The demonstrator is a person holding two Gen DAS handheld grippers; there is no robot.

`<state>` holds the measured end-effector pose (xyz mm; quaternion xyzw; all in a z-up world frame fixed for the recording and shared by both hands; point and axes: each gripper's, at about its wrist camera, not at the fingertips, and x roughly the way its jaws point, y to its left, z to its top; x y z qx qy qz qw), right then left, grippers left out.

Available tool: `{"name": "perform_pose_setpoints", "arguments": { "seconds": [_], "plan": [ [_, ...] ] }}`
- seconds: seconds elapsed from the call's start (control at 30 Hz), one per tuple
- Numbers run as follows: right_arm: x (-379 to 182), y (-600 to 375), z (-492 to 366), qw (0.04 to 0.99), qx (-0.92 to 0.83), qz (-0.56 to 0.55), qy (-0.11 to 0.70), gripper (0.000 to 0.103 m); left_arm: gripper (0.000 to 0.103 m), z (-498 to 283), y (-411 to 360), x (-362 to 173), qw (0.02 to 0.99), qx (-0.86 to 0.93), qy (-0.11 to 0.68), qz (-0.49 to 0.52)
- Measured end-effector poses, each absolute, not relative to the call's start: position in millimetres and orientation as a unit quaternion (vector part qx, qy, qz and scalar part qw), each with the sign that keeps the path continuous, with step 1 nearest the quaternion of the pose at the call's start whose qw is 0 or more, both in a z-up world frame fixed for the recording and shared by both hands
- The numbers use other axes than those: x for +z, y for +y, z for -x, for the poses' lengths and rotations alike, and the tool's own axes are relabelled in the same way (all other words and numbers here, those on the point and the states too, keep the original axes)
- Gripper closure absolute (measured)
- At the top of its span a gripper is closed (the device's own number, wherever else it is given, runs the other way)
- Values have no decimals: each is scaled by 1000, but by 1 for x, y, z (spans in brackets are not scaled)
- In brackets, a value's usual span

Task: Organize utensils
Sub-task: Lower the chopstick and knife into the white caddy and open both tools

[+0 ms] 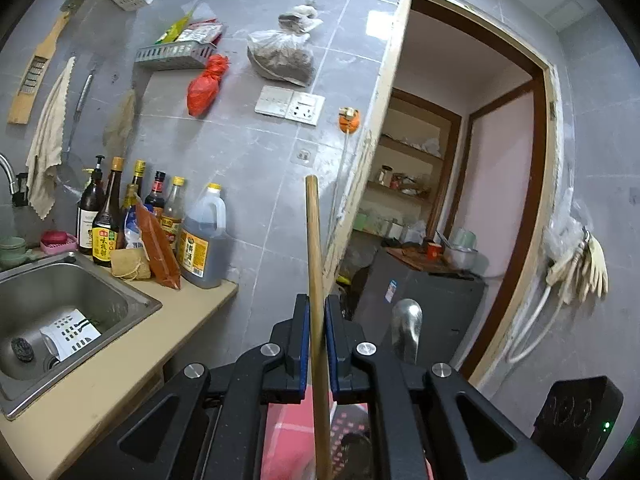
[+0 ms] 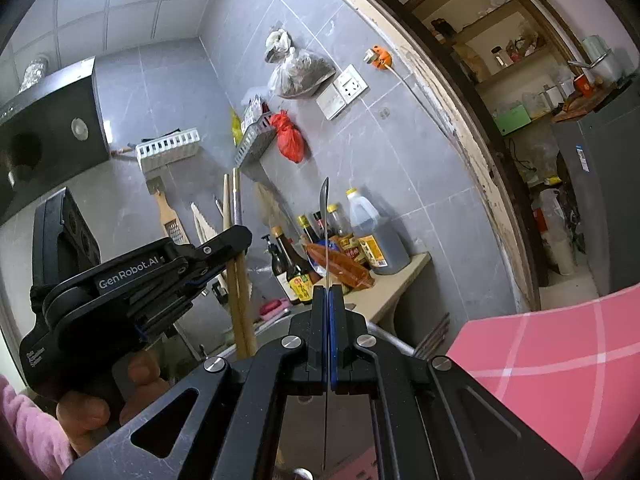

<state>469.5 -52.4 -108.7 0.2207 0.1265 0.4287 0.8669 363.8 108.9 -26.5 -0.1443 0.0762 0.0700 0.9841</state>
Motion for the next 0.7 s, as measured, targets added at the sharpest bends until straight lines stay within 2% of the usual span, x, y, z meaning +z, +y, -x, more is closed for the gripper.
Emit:
{"name": "perform_pose_setpoints", "arguments": {
  "seconds": [0.5, 0.7],
  "plan": [
    [-104, -59, -442, 879, 422, -167, 150, 101, 94, -352, 110, -26, 984, 0, 132, 116],
    [-99, -64, -435, 884, 413, -159, 152, 99, 85, -348, 113, -32, 979, -17, 152, 136]
  ]
}}
